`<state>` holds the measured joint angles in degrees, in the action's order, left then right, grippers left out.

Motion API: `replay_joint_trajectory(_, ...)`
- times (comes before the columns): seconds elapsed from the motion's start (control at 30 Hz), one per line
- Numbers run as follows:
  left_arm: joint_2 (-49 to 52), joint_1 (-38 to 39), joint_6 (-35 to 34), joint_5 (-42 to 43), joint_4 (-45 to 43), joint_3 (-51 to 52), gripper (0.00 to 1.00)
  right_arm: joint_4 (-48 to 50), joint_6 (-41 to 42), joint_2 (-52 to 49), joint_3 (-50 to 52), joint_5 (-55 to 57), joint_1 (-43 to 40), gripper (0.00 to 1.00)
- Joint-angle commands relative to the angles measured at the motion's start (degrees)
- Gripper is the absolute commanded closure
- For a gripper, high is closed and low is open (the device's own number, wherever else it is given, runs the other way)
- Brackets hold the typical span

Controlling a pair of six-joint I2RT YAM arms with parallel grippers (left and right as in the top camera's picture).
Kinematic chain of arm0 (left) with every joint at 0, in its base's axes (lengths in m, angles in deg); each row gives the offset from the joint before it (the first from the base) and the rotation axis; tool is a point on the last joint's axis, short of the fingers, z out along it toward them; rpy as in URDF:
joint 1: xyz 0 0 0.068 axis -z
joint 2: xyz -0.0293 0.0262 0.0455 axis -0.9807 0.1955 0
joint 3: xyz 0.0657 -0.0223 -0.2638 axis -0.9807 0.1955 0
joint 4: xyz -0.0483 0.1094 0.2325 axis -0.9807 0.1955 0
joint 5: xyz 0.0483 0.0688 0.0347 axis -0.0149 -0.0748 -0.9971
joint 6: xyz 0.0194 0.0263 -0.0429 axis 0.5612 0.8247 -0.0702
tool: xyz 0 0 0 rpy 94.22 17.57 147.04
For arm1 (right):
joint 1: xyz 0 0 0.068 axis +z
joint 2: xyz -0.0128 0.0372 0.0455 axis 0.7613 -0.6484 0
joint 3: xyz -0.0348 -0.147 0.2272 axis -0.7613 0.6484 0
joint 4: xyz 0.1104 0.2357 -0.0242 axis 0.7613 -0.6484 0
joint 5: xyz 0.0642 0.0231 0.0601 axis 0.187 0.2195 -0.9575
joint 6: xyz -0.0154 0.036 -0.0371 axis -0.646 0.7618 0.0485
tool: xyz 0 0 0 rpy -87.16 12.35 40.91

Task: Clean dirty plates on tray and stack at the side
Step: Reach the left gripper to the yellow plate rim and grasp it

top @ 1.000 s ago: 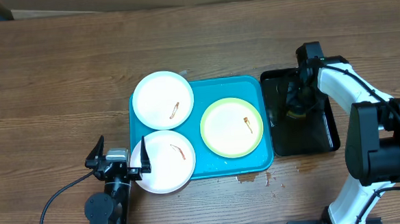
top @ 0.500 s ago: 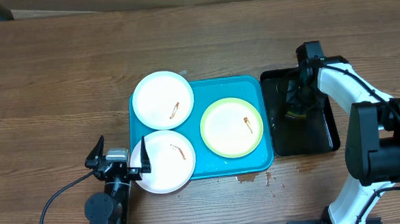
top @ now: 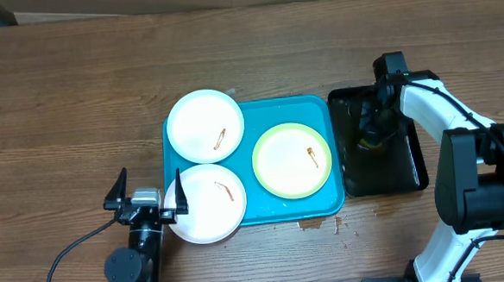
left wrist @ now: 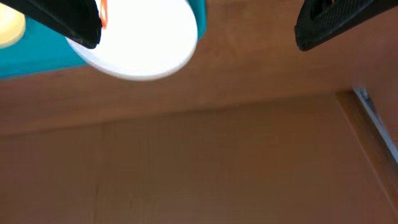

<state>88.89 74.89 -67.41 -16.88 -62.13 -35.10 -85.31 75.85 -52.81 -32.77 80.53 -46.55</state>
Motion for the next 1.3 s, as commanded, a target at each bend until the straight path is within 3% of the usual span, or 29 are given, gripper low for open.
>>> replay_joint_trajectory(0.0,-0.59,0.0,2.14,4.31,-2.4,-1.86,0.0,0.2,-0.15,-0.02,-1.27,-0.28,-0.11,0.91)
replay_joint_trajectory(0.07,-0.33,0.0,1.4,8.17,0.13,-5.84,0.0,0.39,-0.15,-0.02,-1.46,-0.28,-0.11,0.91)
replay_joint_trajectory(0.2,4.48,0.02,-0.07,9.33,14.08,-19.93,0.0,0.94,-0.15,-0.02,-1.55,-0.28,-0.17,0.91)
replay_joint_trajectory(0.47,39.74,0.04,1.95,23.19,51.08,-62.73,0.0,0.79,-0.13,-0.02,-1.53,-0.33,-0.15,0.9)
replay_joint_trajectory(0.53,48.76,0.02,1.29,25.22,55.3,-72.63,0.0,0.7,-0.13,-0.02,-1.53,-0.31,-0.15,0.9)
replay_joint_trajectory(0.67,59.84,0.07,-2.71,30.08,62.97,-83.17,0.0,0.15,-0.15,-0.02,-1.53,-0.31,-0.15,0.9)
replay_joint_trajectory(0.77,65.2,0.28,-3.1,34.82,66.45,-84.8,0.0,0.28,-0.11,-0.02,-1.53,-0.33,-0.15,0.89)
replay_joint_trajectory(0.8,66.84,0.42,-4.74,35.26,68.52,-84.72,0.06,-0.02,-0.11,-0.02,-1.53,-0.35,-0.15,0.89)
replay_joint_trajectory(0.83,68.32,0.72,-5.73,34.88,70.69,-84.61,0.21,-0.37,-0.11,-0.02,-1.53,-0.33,-0.15,0.89)
replay_joint_trajectory(0.87,70.03,1.25,-6.32,34.1,73.07,-84.21,0.5,-0.66,-0.11,-0.02,-1.53,-0.33,-0.15,0.89)
replay_joint_trajectory(0.9,71.76,1.97,-7.1,32.76,75.03,-83.49,0.7,-0.7,-0.11,-0.02,-1.53,-0.31,-0.15,0.89)
replay_joint_trajectory(1.03,77.77,6.58,-13.81,24.85,74.82,-77.92,0.7,-0.55,-0.09,-0.02,-1.53,-0.35,-0.15,0.89)
replay_joint_trajectory(1.17,83.71,12.04,-19.91,21.81,67.41,-71.36,0.48,-0.68,-0.11,-0.02,-1.53,-0.35,-0.15,0.87)
replay_joint_trajectory(1.27,88.24,15.85,-21.29,20.28,60.83,-68.52,0.44,-0.72,-0.11,-0.02,-1.53,-0.35,-0.15,0.85)
